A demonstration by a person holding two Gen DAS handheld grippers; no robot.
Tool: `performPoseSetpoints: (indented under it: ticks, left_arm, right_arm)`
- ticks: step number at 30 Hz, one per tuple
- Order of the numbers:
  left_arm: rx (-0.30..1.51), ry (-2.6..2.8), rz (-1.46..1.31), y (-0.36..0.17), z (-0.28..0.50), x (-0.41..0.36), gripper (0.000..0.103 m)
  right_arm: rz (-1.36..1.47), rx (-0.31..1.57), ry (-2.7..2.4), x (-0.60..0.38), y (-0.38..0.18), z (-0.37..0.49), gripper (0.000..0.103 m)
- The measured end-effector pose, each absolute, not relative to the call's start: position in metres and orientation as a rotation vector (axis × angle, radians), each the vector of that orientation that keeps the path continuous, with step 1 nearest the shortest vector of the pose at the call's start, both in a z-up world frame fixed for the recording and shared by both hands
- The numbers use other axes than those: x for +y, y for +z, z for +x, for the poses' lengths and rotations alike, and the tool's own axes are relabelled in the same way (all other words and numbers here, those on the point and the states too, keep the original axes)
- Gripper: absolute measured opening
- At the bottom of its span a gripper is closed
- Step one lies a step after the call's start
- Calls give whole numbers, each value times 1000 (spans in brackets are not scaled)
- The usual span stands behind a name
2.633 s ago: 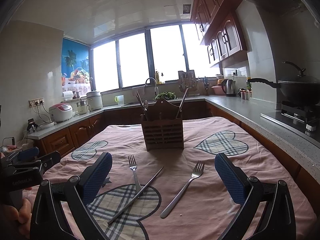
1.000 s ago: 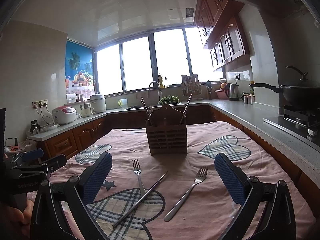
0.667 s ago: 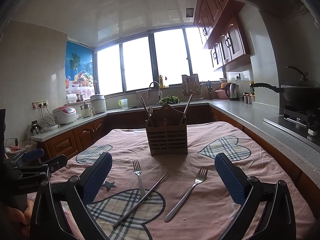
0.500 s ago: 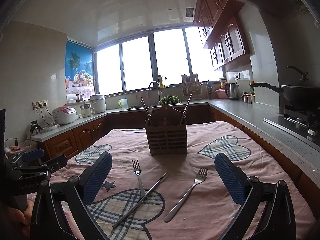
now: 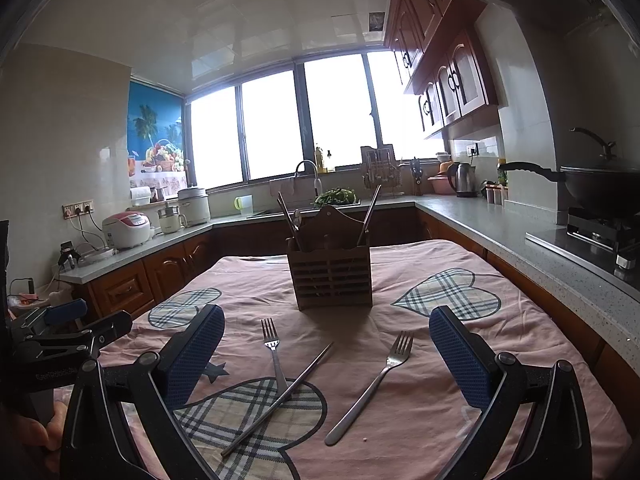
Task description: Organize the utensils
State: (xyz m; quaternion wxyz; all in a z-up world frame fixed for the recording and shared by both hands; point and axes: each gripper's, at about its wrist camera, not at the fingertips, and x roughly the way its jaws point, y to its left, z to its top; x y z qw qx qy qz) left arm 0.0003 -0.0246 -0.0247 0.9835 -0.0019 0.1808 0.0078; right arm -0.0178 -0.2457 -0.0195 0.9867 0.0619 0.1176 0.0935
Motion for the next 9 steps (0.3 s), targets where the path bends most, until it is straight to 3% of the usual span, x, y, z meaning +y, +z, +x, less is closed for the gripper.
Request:
performPoseSetpoints:
  ticks: [9]
  left_arm:
    - [366,-9,-1,-22,11,-30,103]
  right_arm:
    - [134,260,186,-249,-21,-5,103]
